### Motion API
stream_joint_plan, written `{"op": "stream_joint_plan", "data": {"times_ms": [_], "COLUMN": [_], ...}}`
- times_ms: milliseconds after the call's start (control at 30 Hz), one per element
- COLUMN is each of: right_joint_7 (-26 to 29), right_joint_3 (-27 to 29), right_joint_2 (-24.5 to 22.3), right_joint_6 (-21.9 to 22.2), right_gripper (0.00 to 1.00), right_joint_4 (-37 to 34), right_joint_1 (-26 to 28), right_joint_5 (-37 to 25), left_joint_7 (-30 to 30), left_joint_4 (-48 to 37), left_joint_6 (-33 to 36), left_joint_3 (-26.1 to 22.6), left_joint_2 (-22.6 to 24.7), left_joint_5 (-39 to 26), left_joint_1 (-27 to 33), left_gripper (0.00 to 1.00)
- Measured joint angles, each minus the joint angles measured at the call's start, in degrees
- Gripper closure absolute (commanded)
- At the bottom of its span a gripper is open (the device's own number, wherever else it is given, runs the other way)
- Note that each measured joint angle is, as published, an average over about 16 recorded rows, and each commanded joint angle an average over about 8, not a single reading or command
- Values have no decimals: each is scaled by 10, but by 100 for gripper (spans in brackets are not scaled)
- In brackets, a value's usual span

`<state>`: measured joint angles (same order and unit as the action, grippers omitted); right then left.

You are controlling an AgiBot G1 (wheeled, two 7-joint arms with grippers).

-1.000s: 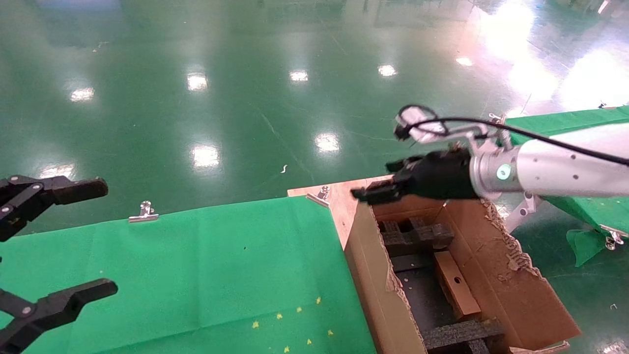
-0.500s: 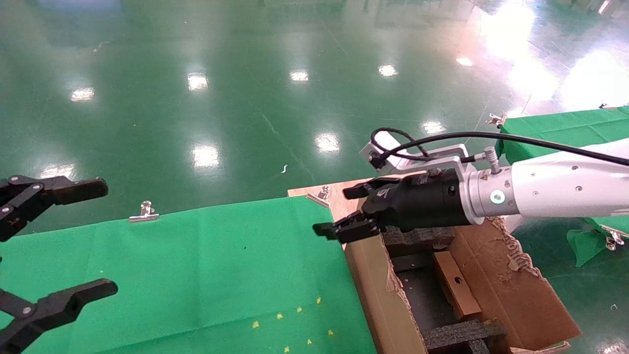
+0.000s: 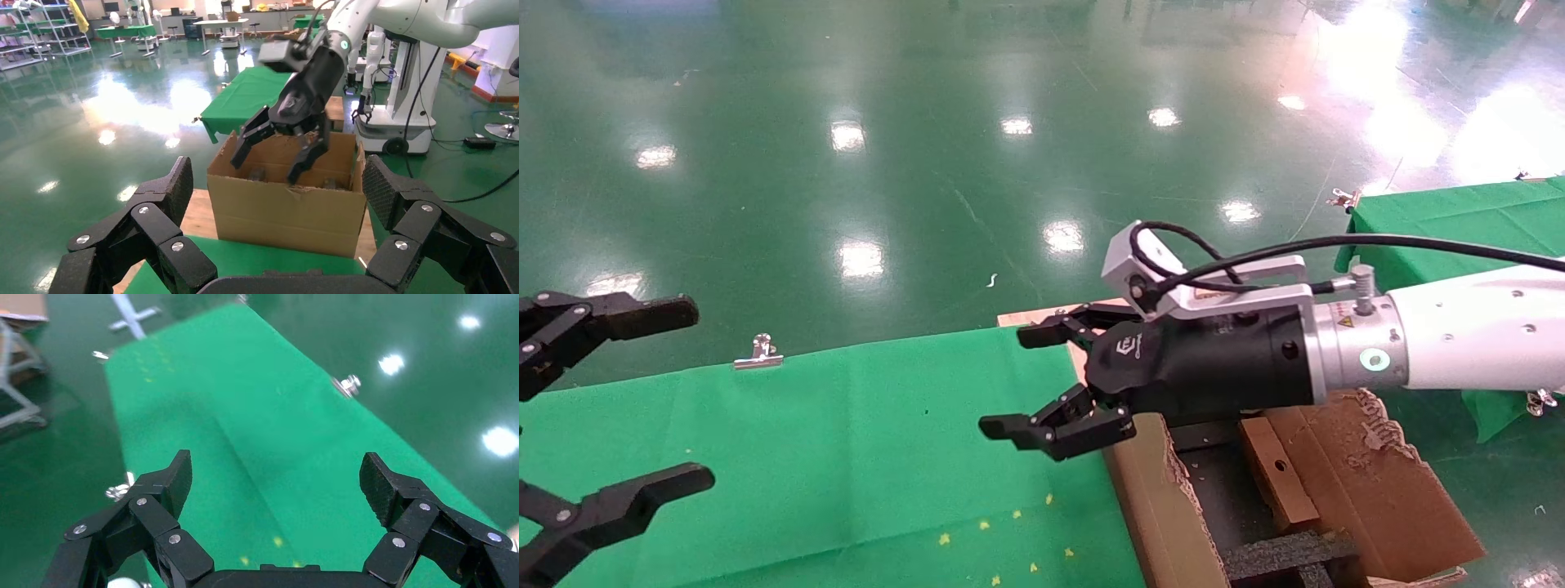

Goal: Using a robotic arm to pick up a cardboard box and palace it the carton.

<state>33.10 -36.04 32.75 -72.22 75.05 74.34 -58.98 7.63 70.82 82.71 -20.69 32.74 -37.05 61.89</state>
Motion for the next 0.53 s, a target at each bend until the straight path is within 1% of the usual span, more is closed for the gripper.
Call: {"op": "stream_joint_plan", "data": {"times_ms": [300, 533], "right_joint_7": [-110, -153], "right_joint_3": [99, 137], "right_joint_2": [11, 16], "right_joint_6": [-66, -92], "right_gripper": [0, 0], "right_joint_4": [-7, -10], "right_joint_1": [-63, -88], "right_joint_5": [84, 117], "left_joint_7": [0, 0], "left_joint_4": [0, 0], "left_joint_6": [0, 0], "left_joint_3": [0, 0], "left_joint_2": [0, 0], "left_joint_5": [0, 0], "left_joint_1": [0, 0], "left_gripper": [0, 0]}}
